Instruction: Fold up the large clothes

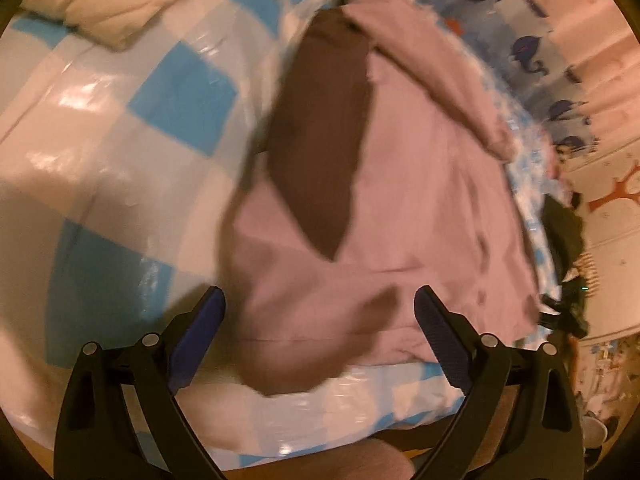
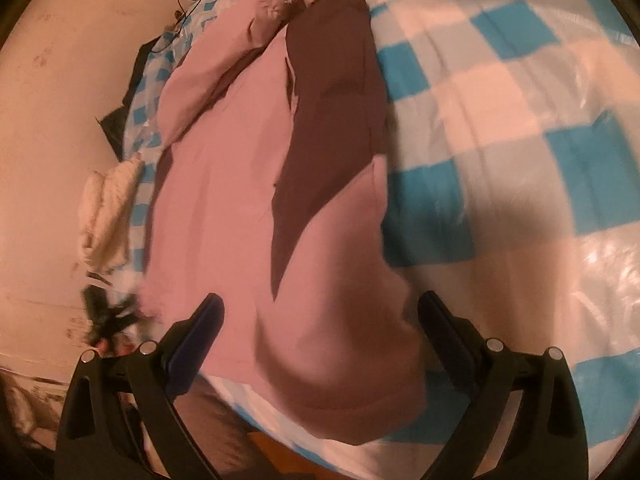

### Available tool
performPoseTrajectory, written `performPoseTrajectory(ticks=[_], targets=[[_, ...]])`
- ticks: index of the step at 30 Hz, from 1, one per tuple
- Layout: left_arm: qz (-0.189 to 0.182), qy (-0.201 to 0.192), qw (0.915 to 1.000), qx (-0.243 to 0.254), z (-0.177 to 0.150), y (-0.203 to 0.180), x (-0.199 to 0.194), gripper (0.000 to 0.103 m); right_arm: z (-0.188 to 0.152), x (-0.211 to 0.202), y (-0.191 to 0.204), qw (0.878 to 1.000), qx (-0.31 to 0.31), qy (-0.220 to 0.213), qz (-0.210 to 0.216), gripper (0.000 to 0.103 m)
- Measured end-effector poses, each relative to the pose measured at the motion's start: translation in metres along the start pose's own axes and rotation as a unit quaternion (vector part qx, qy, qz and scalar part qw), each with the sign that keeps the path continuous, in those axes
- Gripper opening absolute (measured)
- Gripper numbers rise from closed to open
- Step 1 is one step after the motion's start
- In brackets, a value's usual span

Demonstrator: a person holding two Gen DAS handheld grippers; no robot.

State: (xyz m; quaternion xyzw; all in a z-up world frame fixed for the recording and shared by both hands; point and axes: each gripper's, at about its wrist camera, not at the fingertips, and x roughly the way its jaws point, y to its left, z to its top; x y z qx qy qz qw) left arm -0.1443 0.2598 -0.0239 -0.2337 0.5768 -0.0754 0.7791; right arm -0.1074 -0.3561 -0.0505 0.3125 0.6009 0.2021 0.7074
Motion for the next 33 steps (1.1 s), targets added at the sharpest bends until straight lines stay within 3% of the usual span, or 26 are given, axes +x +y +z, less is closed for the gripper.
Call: performPoseTrajectory(ticks=[6, 9, 12, 14, 15, 16, 17, 18, 19, 23, 28, 33], targets=[[-0.048, 0.030, 0.9984, -0.006, -0.006, 0.005, 0.010, 0.091, 0.001, 0.007, -0.001, 1.000, 0.000, 0.018, 0.015, 0.094], [-0.025, 0.041, 0.9987, 0.016, -0.008, -0.005, 0.020, 0.091, 0.003, 0.012, 0.001, 1.000, 0.000, 0.029, 0.010, 0.094], [-0.021, 0.042, 0.9989, 0.001, -0.005, -0.002, 0.028, 0.091, 0.004, 0.015, 0.004, 0.999, -0.004, 0.037, 0.005, 0.094], [-0.022, 0.037, 0.9991, -0.005, -0.004, -0.003, 0.028, 0.085, 0.004, 0.014, 0.007, 0.999, -0.015, 0.039, 0.021, 0.092], [-0.019, 0.036, 0.9992, -0.006, -0.004, -0.003, 0.028, 0.071, 0.004, 0.013, 0.009, 0.999, -0.020, 0.036, 0.023, 0.086], [-0.023, 0.038, 0.9990, -0.006, -0.004, -0.004, 0.028, 0.050, 0.004, 0.012, 0.011, 0.999, -0.026, 0.036, 0.012, 0.065], [-0.030, 0.039, 0.9987, -0.012, -0.004, -0.004, 0.028, 0.042, 0.004, 0.011, 0.012, 0.999, -0.031, 0.035, 0.005, 0.047], [-0.032, 0.037, 0.9987, -0.014, -0.005, -0.004, 0.027, 0.031, 0.003, 0.010, 0.013, 0.999, -0.034, 0.033, 0.010, 0.043], [-0.029, 0.033, 0.9990, -0.006, -0.005, -0.010, 0.023, 0.024, 0.003, 0.009, 0.015, 0.999, -0.039, 0.031, 0.013, 0.032], [-0.019, 0.022, 0.9994, 0.019, -0.003, -0.028, 0.006, 0.016, 0.004, -0.003, 0.035, 0.998, -0.063, 0.008, 0.025, 0.024], [-0.066, -0.006, 0.9974, 0.029, -0.003, -0.052, -0.040, 0.012, 0.003, -0.045, 0.063, 0.993, -0.073, -0.040, 0.080, 0.022], [-0.115, -0.026, 0.9915, 0.055, -0.032, -0.074, -0.101, 0.012, -0.028, -0.109, 0.076, 0.988, -0.102, -0.056, 0.106, 0.022]])
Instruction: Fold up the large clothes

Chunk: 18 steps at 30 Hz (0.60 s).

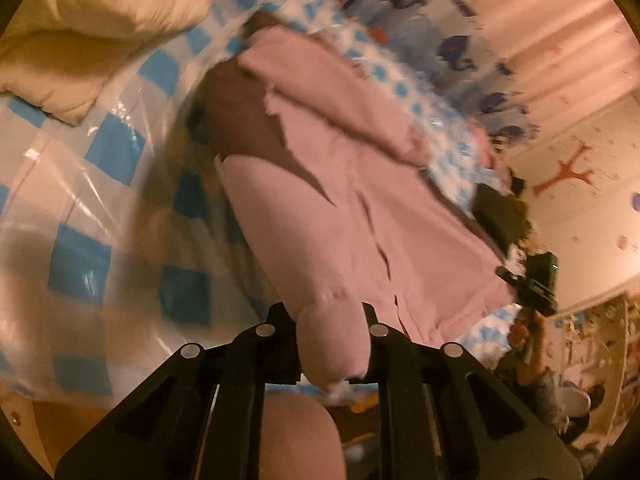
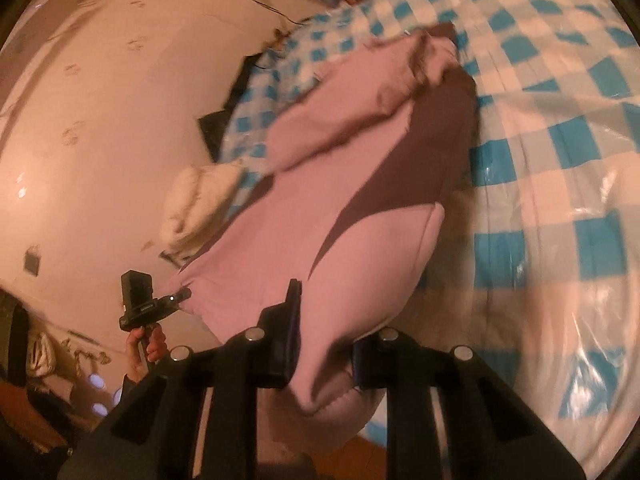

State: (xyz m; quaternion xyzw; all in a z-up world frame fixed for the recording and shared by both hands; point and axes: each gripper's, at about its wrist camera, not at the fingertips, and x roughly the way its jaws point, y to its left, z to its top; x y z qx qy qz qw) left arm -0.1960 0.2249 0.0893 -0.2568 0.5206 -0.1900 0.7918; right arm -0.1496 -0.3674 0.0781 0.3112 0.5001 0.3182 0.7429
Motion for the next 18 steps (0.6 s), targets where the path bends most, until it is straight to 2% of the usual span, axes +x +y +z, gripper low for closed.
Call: performPoseTrajectory(ticks=[3, 4, 5, 6, 7, 8, 10, 12, 13, 14, 16, 18], targets=[[-0.016, 0.013, 0.9996, 0.020, -0.036, -0.014, -0.030, 0.013, -0.031, -0.033, 0.012, 1.000, -0.012, 0.010, 0.004, 0.022], [-0.017, 0.027, 0.9992, 0.024, -0.053, -0.013, -0.034, 0.015, -0.046, -0.040, 0.012, 1.000, -0.013, 0.026, 0.005, 0.022], [-0.020, 0.043, 0.9986, 0.023, -0.067, -0.010, -0.031, 0.018, -0.061, -0.044, 0.007, 0.999, -0.012, 0.041, -0.001, 0.024], [-0.022, 0.063, 0.9975, 0.023, -0.082, 0.001, -0.030, 0.027, -0.074, -0.044, 0.000, 0.999, -0.003, 0.052, -0.009, 0.026], [-0.024, 0.090, 0.9956, 0.017, -0.100, 0.016, -0.020, 0.032, -0.085, -0.042, -0.011, 0.998, 0.008, 0.065, -0.017, 0.032], [-0.021, 0.101, 0.9947, 0.006, -0.112, 0.026, -0.013, 0.034, -0.096, -0.036, -0.024, 0.996, 0.023, 0.081, -0.023, 0.041], [-0.018, 0.116, 0.9928, -0.021, -0.129, 0.049, 0.002, 0.042, -0.110, -0.029, -0.047, 0.994, 0.054, 0.091, -0.024, 0.051], [-0.033, 0.105, 0.9927, -0.050, -0.137, 0.069, 0.006, 0.048, -0.116, -0.027, -0.065, 0.993, 0.078, 0.082, -0.018, 0.058], [-0.044, 0.093, 0.9924, -0.067, -0.140, 0.078, 0.005, 0.051, -0.118, -0.028, -0.073, 0.993, 0.092, 0.075, -0.008, 0.068], [-0.051, 0.087, 0.9923, -0.073, -0.140, 0.082, 0.005, 0.053, -0.119, -0.028, -0.082, 0.992, 0.109, 0.068, 0.006, 0.074], [-0.054, 0.076, 0.9925, -0.079, -0.141, 0.086, 0.005, 0.066, -0.120, -0.023, -0.089, 0.990, 0.120, 0.068, 0.021, 0.076], [-0.061, 0.073, 0.9917, -0.087, -0.141, 0.087, 0.009, 0.072, -0.119, -0.015, -0.094, 0.988, 0.127, 0.078, 0.033, 0.080]])
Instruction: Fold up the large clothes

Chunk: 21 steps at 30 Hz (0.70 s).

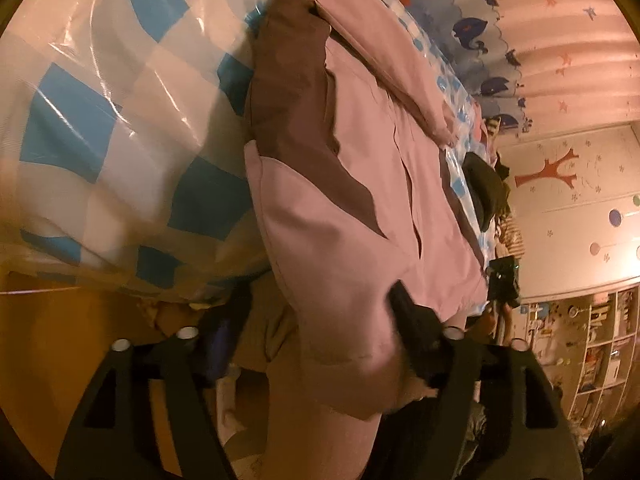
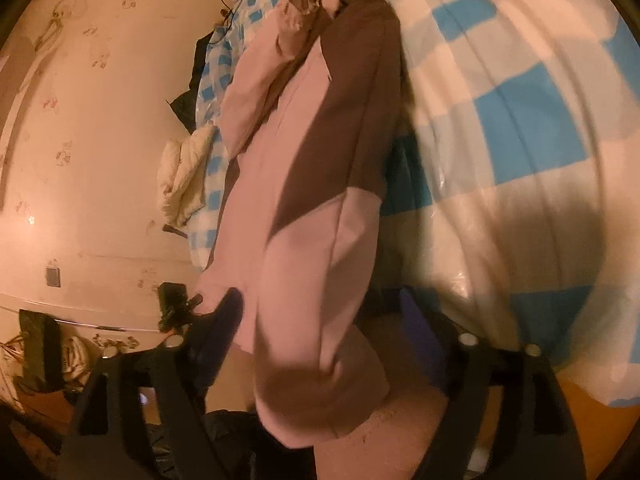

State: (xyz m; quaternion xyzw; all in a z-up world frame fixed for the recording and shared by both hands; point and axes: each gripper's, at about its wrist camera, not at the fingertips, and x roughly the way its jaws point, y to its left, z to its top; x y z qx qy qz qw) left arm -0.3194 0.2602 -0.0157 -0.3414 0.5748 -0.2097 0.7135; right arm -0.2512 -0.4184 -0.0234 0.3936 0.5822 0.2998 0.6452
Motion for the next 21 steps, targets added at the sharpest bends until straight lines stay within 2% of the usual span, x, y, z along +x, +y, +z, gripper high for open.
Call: performPoseTrajectory(ticks=[4, 6, 7, 8, 9, 12, 13, 17, 21], targets=[[-0.012, 0.001, 0.9999, -0.011, 0.005, -0.003, 0.011, 0.076, 0.002, 0.026, 0.003, 0.999, -0.013, 0.032, 0.015, 0.079], [-0.009, -0.004, 0.9999, -0.005, 0.003, -0.009, 0.017, 0.076, 0.001, 0.036, 0.008, 0.998, -0.030, 0.043, 0.022, 0.057], [-0.007, -0.009, 0.9999, -0.005, 0.002, -0.014, 0.022, 0.070, 0.000, 0.038, 0.009, 0.999, -0.035, 0.037, 0.019, 0.044], [-0.012, -0.011, 0.9998, -0.008, 0.001, -0.017, 0.023, 0.059, -0.001, 0.040, 0.011, 0.998, -0.039, 0.031, 0.026, 0.035], [-0.016, -0.007, 0.9998, -0.012, -0.001, -0.020, 0.028, 0.032, -0.003, 0.041, 0.016, 0.998, -0.050, 0.021, 0.030, 0.032], [0.004, -0.023, 0.9997, 0.007, -0.006, -0.038, 0.025, 0.016, -0.008, 0.034, 0.029, 0.997, -0.069, -0.003, 0.042, 0.026], [0.005, -0.032, 0.9994, 0.013, -0.009, -0.044, 0.020, 0.014, -0.009, 0.028, 0.033, 0.996, -0.073, -0.014, 0.052, 0.025], [-0.012, -0.056, 0.9971, 0.051, -0.023, -0.077, -0.012, 0.012, -0.024, -0.011, 0.057, 0.989, -0.100, -0.059, 0.094, 0.024], [-0.021, -0.055, 0.9945, 0.086, -0.051, -0.098, -0.042, 0.012, -0.050, -0.039, 0.067, 0.984, -0.127, -0.061, 0.106, 0.024]])
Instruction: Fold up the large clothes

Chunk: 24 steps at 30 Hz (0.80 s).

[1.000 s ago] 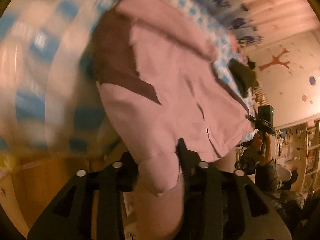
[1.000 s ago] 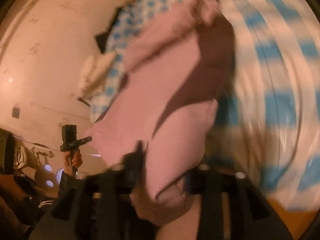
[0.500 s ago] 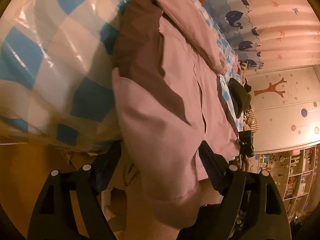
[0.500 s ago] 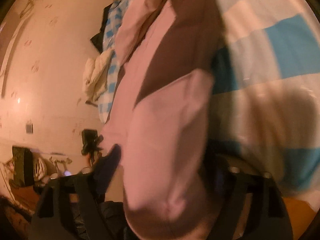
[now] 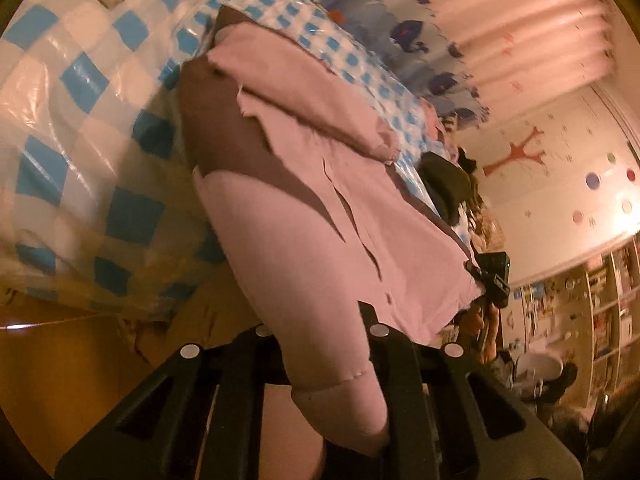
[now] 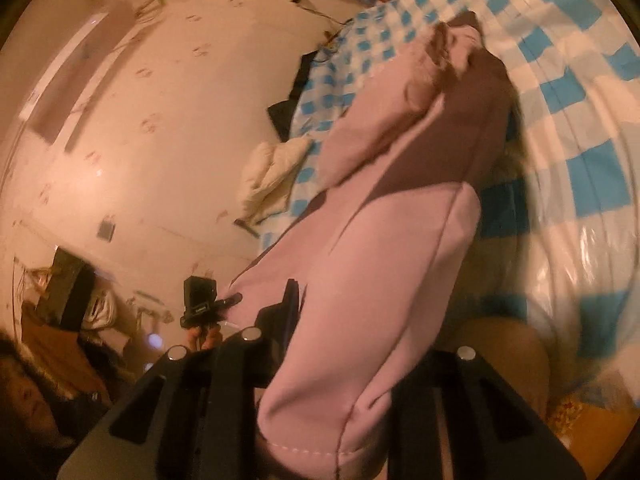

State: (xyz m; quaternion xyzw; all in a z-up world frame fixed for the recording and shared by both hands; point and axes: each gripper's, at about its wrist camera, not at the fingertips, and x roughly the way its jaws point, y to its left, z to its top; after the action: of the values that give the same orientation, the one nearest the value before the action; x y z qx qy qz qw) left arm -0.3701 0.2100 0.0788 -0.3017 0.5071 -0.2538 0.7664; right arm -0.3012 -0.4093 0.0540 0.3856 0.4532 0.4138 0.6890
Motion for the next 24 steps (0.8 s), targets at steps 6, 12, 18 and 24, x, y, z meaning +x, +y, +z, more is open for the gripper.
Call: performPoseTrajectory(ticks=[6, 12, 18, 24], targets=[[0.009, 0.074, 0.9964, -0.040, -0.036, 0.042, 0.018, 0.041, -0.036, 0.004, -0.041, 0.996, 0.042, 0.069, -0.031, 0.050], [-0.002, 0.057, 0.9924, -0.108, -0.051, 0.086, 0.030, 0.067, -0.044, -0.016, -0.074, 0.995, 0.085, 0.045, -0.023, 0.068], [-0.013, 0.066, 0.9925, -0.102, -0.058, 0.081, 0.044, 0.068, -0.045, -0.010, -0.063, 0.997, 0.051, 0.050, -0.035, 0.058], [-0.018, 0.048, 0.9944, -0.092, -0.060, 0.059, 0.050, 0.017, -0.045, 0.002, -0.045, 0.998, 0.021, 0.036, -0.043, 0.027]])
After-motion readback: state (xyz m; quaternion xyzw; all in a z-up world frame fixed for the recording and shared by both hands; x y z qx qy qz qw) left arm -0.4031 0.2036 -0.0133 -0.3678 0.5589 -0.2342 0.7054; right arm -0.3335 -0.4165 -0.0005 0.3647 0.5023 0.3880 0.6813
